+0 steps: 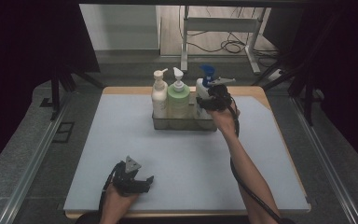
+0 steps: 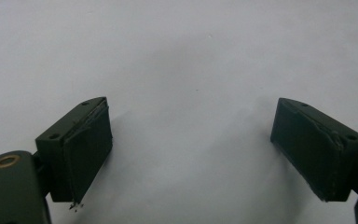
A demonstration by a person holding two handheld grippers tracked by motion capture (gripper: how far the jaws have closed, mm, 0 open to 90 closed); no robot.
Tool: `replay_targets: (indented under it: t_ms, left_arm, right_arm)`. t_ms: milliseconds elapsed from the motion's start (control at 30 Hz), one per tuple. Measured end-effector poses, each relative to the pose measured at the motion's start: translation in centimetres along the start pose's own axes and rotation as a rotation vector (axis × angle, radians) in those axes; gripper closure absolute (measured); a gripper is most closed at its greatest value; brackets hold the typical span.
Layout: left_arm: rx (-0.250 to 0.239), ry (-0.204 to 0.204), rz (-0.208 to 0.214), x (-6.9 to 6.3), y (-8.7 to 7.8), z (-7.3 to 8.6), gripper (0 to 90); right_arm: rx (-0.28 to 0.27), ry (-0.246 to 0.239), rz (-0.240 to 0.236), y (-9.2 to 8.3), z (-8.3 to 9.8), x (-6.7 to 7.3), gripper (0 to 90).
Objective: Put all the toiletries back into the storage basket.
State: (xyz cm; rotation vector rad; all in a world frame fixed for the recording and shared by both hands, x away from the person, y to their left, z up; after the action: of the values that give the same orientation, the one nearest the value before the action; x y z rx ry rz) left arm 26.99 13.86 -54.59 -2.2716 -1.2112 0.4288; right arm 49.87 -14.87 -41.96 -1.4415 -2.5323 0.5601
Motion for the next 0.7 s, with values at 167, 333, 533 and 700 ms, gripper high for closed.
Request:
replay_targets:
  t_ms: [167, 333, 533, 700]
  left_arm:
    - [0.001, 0.001, 0.000, 0.00, -0.01, 0.00, 12.1]
    - [0.000, 0.000, 0.001, 0.00, 0.00, 0.00, 12.1]
    - [0.000, -0.001, 0.000, -0.01, 0.00, 0.00, 12.1]
    - [0.000, -0.002, 0.000, -0.02, 0.00, 0.00, 12.1]
  right_arm:
    - [0.009, 0.000, 0.000, 0.30, 0.47, -0.07, 38.2]
    - [0.013, 0.005, -0.002, 0.40, 0.65, -0.08, 38.1]
    - [0.022, 0.025, -0.021, 0.47, 0.63, -0.39, 36.9]
    - [0.011, 0.069, -0.036, 0.58, 0.64, -0.72, 35.1]
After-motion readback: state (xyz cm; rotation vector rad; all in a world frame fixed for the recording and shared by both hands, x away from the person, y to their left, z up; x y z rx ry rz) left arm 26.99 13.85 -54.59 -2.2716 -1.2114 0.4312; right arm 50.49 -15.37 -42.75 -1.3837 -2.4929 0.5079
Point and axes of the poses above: each handheld gripper's, and its own axes: y roughly forward along the jaws, z roughly out of its underside, x roughly to its left, the point moved 3 cm from there along y, roughly forward along the jaws, and after that the axes turned 11 degrees about -x, right-handed, at the moved point
